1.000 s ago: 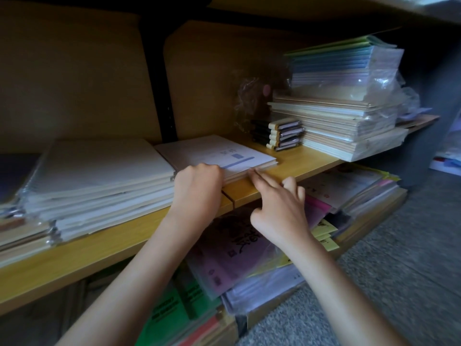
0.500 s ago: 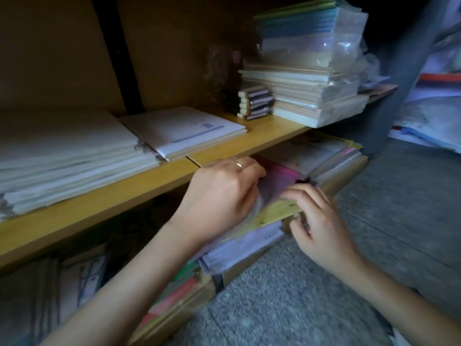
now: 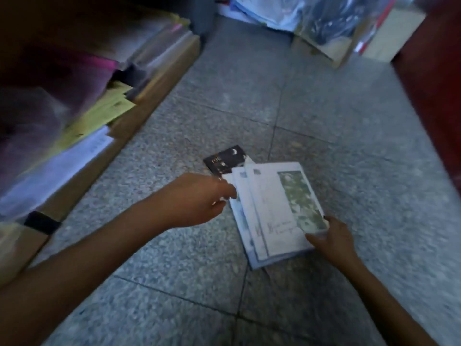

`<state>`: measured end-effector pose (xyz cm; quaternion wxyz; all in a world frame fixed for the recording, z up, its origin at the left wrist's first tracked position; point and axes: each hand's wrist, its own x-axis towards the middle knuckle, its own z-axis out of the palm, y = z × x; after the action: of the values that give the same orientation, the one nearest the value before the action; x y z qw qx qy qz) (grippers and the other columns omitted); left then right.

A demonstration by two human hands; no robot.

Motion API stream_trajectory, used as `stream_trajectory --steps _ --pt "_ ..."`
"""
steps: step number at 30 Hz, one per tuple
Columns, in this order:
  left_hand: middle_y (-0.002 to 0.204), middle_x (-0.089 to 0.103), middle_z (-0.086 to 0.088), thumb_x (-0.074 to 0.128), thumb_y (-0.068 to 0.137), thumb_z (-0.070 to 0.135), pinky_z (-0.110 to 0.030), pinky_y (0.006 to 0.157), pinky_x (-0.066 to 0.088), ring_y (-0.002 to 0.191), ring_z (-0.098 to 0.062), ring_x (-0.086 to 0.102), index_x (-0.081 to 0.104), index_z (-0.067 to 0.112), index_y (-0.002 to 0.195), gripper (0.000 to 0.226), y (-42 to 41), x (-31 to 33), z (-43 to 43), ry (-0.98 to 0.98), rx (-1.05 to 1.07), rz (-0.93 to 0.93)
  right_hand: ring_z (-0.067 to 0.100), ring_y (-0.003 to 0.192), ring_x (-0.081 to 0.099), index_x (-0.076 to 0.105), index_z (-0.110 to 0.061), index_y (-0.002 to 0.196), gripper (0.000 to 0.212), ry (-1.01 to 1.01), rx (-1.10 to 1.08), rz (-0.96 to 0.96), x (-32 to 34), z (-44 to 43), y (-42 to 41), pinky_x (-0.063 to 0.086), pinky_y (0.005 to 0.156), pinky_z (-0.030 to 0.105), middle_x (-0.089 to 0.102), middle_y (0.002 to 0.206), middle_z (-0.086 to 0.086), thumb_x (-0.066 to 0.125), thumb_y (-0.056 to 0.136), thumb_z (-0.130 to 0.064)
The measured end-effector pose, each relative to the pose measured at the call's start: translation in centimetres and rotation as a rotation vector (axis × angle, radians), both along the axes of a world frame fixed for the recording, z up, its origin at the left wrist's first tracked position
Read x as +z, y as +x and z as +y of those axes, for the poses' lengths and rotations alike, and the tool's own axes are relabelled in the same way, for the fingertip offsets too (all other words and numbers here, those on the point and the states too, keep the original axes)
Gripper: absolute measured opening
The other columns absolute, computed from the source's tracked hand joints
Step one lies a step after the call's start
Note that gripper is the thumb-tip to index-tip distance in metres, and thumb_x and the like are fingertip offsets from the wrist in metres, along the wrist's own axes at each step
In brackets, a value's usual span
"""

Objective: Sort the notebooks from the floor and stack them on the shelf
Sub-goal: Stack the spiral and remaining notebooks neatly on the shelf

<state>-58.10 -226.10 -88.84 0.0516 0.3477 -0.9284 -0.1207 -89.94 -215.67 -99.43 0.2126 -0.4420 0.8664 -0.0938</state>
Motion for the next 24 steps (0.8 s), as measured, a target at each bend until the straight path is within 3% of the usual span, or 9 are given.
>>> stream_trajectory --steps 3,5,6,8,10,13,20,24 --pt "0.125 0.06 0.012 0.049 0.093 0.027 -0.02 0.084 0.04 0.112 -0.009 0.057 0.054 0.033 0.126 0.034 -2.4 -3.2 0.6 0.143 -0.03 0.011 0.036 0.129 0.038 0.034 -0.003 0.139 0.105 0.193 -0.123 -0.084 -0.4 0.2 -2.2 0.036 0.104 0.041 0.04 0.14 0.023 0.078 0.061 -0.058" --pt "0.128 0.058 0.009 0.049 0.094 0.024 -0.02 0.085 0.039 0.113 -0.01 0.056 0.054 0.03 0.128 0.034 -3.5 -5.4 0.7 0.232 -0.04 -0.025 0.034 0.121 0.048 0.042 -0.003 0.133 0.132 0.214 -0.108 -0.131 -0.8 -0.8 -3.1 0.045 0.096 0.041 0.049 0.132 0.021 0.07 0.032 -0.083" --pt "0.131 0.056 0.008 0.049 0.094 0.022 -0.022 0.086 0.039 0.114 -0.012 0.055 0.053 0.029 0.129 0.035 -3.9 -6.6 0.7 0.267 -0.051 -0.048 0.033 0.115 0.053 0.045 -0.003 0.13 0.137 0.195 -0.098 -0.139 -1.4 -1.4 -3.8 0.048 0.09 0.039 0.053 0.129 0.019 0.067 0.024 -0.087" --pt "0.134 0.052 0.003 0.051 0.093 0.017 -0.026 0.086 0.042 0.113 -0.017 0.056 0.052 0.025 0.13 0.038 -4.4 -8.7 0.7 0.358 -0.063 -0.059 0.031 0.11 0.056 0.049 -0.002 0.127 0.113 0.154 -0.1 -0.16 -1.1 -2.7 -3.5 0.047 0.08 0.032 0.056 0.126 0.017 0.082 0.04 -0.067" --pt "0.134 0.05 -0.004 0.055 0.09 0.011 -0.025 0.086 0.044 0.11 -0.021 0.056 0.052 0.018 0.129 0.04 -4.8 -10.4 1.2 0.45 -0.025 0.041 0.031 0.111 0.056 0.049 -0.001 0.126 0.092 0.157 -0.094 -0.144 -0.8 -3.9 -3.0 0.044 0.077 0.031 0.056 0.126 0.018 0.085 0.056 -0.048" --pt "0.138 0.044 -0.006 0.056 0.089 0.008 -0.025 0.09 0.043 0.113 -0.022 0.055 0.052 0.012 0.13 0.042 -5.7 -12.0 2.2 0.475 0.088 0.172 0.03 0.118 0.053 0.047 0.0 0.131 0.091 0.23 -0.068 -0.107 -0.6 -5.1 -2.7 0.043 0.086 0.03 0.053 0.132 0.018 0.083 0.062 -0.046" --pt "0.137 0.039 -0.003 0.058 0.09 0.009 -0.029 0.09 0.047 0.101 -0.02 0.057 0.046 0.013 0.137 0.049 -6.8 -13.3 3.2 0.601 0.202 0.254 0.03 0.115 0.054 0.048 0.001 0.129 0.098 0.265 -0.096 -0.134 -0.4 -5.6 -3.4 0.044 0.083 0.032 0.054 0.13 0.018 0.087 0.053 -0.046" --pt "0.135 0.034 -0.007 0.059 0.089 0.008 -0.018 0.091 0.041 0.103 -0.012 0.049 0.041 0.008 0.139 0.053 -7.2 -13.6 3.2 0.689 0.23 0.245 0.03 0.118 0.052 0.046 0.001 0.13 0.1 0.218 -0.085 -0.114 -0.3 -5.2 -3.3 0.044 0.087 0.032 0.052 0.133 0.018 0.088 0.053 -0.044"
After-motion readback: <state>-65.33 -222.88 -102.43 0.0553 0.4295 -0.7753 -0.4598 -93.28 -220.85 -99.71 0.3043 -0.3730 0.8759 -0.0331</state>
